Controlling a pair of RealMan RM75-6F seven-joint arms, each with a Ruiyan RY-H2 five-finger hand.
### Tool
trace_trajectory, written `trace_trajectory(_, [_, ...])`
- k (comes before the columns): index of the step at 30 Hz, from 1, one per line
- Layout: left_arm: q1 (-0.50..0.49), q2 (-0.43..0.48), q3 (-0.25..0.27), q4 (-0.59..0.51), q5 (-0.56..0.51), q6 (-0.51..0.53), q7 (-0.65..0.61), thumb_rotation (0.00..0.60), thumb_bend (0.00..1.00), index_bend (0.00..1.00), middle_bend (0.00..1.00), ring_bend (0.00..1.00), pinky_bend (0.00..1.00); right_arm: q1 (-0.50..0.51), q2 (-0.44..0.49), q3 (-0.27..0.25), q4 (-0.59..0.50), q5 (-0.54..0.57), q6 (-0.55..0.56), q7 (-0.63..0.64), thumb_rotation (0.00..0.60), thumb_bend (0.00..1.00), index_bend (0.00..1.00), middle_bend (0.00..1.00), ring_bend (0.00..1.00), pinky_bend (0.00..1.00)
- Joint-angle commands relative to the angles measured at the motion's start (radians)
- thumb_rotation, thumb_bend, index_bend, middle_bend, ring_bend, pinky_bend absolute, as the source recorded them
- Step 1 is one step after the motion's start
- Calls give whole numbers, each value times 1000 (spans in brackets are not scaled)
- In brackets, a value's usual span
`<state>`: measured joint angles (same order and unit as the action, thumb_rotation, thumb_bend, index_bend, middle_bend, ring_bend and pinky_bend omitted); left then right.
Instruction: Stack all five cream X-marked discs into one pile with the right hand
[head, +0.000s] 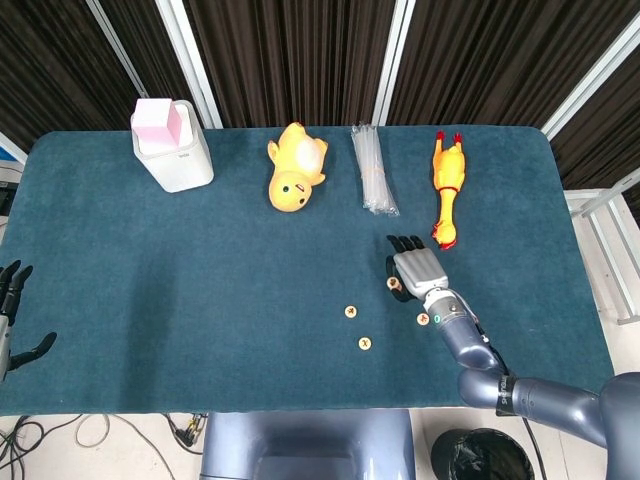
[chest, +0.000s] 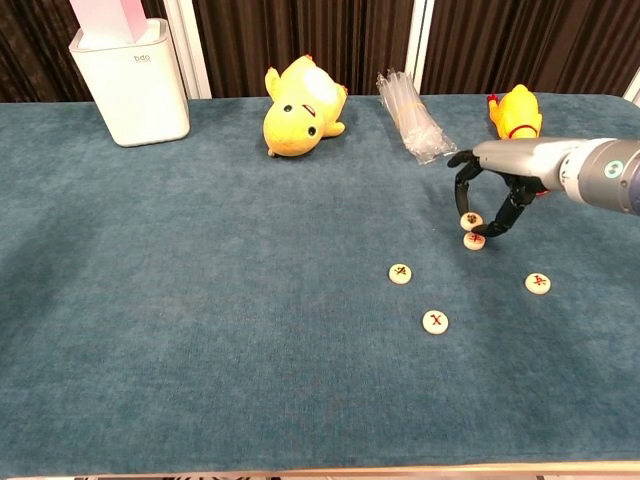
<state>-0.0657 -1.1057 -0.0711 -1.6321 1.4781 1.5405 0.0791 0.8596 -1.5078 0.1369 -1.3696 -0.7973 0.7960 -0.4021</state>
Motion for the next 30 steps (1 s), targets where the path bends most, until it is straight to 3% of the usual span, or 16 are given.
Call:
trace_trajectory(1, [0,0,0,0,0,0,0,600,170,30,0,0,56,-2,-3,-2,3,-2,-1,3,600,409,551,12,35,41])
trace_trajectory(30, [0,0,0,-1,0,0,1,600,170,30,0,0,59,2,-33,-11,73,24,-34,1,600,409,551,12,35,41])
